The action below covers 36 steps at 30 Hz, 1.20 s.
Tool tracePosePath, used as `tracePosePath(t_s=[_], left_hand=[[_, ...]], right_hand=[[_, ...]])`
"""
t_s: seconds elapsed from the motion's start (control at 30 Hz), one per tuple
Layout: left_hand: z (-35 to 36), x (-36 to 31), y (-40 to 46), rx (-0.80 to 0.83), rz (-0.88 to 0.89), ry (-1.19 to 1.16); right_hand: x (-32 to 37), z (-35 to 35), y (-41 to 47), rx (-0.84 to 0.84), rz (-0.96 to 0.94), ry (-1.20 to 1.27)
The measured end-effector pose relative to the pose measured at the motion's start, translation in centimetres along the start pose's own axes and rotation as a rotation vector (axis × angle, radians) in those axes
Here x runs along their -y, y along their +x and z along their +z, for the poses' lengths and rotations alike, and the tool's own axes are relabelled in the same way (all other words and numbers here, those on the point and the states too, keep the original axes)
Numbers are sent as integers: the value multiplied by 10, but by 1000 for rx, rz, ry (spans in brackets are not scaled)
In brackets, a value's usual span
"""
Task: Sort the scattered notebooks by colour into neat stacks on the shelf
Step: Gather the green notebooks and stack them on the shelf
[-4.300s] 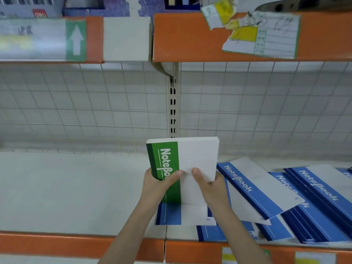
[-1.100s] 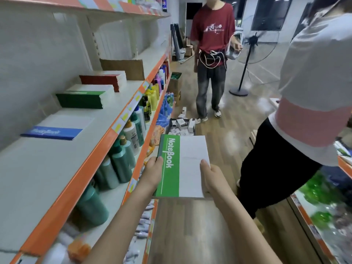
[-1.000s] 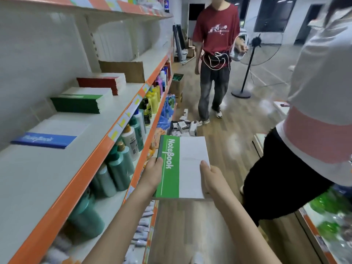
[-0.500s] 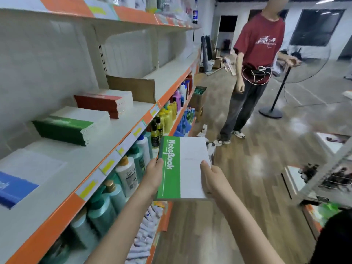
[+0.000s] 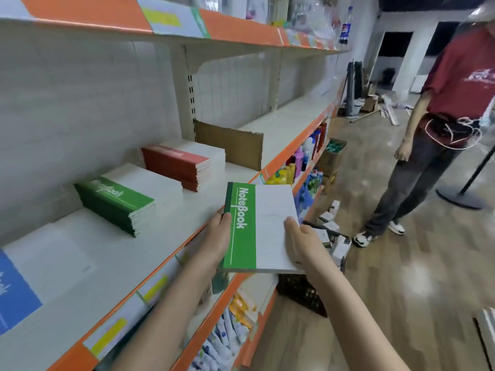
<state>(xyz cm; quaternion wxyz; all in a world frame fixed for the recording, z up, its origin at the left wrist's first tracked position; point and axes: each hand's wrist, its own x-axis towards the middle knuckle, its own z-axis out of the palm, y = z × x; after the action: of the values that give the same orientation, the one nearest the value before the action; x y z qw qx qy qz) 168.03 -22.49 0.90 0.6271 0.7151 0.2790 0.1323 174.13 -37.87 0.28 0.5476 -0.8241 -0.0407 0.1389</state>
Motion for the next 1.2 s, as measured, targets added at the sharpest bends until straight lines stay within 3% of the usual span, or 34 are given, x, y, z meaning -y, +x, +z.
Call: tracePosePath(t_s=[0.33, 0.6, 0.93, 1.2], left_hand=[[-69, -26, 56, -301, 45, -42], [-132, -19, 51, -534, -47, -110], [-166, -21, 45, -789, -84, -120], [-171, -21, 68, -865, -150, 162]], right_hand=[[79, 67, 71, 231, -177, 6], [117, 142, 79, 499, -272, -66], [144, 202, 97, 697, -357, -152], [163, 215, 141, 762, -580, -179]])
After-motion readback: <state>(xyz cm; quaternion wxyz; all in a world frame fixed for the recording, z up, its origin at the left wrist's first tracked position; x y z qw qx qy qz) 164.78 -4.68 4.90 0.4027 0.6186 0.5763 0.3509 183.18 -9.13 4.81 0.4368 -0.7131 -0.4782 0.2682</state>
